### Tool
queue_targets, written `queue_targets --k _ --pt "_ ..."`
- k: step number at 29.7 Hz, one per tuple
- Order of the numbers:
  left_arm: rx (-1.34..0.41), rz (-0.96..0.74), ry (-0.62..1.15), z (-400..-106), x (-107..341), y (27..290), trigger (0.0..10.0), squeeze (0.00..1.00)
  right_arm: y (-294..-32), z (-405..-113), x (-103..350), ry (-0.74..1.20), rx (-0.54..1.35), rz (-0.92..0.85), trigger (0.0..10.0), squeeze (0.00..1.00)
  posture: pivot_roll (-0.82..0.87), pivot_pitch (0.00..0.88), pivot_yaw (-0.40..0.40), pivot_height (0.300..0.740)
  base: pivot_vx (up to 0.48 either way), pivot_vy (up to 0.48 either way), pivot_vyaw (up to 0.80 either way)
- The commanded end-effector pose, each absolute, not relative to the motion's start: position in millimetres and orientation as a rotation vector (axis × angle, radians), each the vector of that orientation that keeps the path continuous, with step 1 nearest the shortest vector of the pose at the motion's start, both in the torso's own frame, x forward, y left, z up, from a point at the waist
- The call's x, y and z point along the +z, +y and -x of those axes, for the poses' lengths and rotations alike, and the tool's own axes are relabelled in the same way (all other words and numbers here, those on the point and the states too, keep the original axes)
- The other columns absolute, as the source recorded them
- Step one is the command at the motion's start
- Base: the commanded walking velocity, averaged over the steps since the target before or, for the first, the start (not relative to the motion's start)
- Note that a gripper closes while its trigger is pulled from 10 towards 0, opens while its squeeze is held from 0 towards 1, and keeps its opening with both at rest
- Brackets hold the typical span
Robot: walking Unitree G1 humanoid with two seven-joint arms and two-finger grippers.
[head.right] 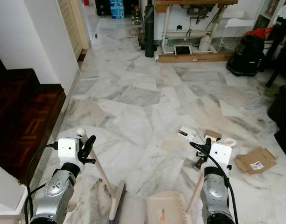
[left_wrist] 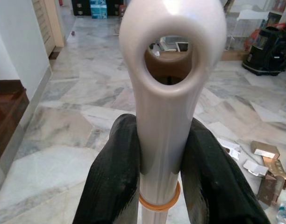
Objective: Sweep floor
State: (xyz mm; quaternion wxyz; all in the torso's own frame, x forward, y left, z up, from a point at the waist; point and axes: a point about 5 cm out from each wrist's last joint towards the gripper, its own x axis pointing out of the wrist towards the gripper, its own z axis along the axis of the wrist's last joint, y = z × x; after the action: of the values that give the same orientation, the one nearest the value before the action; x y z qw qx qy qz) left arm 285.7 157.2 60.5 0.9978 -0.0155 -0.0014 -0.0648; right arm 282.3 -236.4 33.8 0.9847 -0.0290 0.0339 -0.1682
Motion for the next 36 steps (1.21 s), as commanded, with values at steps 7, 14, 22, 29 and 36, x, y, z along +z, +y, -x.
queue_targets --k 7,14,22,29,36 --pt "-0.124 0.037 -0.014 -288.8 66.1 159.4 10.0 0.00 -229.9 -291.3 43.5 0.024 -0.328 0.044 10.0 0.00 0.00 0.000 0.017 0.740 0.000 0.000 0.00" --pt "-0.122 0.040 -0.016 -290.3 67.4 159.9 10.0 0.00 -229.3 -291.3 42.1 0.036 -0.322 0.041 10.0 0.00 0.00 0.000 0.011 0.740 0.000 0.000 -0.69" --pt "-0.114 0.042 -0.013 -288.2 65.7 160.9 10.0 0.00 -222.9 -293.1 43.8 0.018 -0.297 0.036 10.0 0.00 0.01 0.000 0.004 0.740 0.000 0.000 -0.17" --pt "-0.107 0.041 -0.018 -288.5 66.4 162.1 10.0 0.00 -220.2 -296.0 43.7 0.031 -0.282 0.027 10.0 0.00 0.01 0.000 -0.001 0.740 0.000 0.000 -0.40" --pt "-0.103 0.039 -0.022 -289.1 67.0 162.4 10.0 0.00 -221.7 -295.7 43.2 0.036 -0.279 0.031 10.0 0.00 0.01 0.000 -0.001 0.740 0.000 0.000 -0.80"
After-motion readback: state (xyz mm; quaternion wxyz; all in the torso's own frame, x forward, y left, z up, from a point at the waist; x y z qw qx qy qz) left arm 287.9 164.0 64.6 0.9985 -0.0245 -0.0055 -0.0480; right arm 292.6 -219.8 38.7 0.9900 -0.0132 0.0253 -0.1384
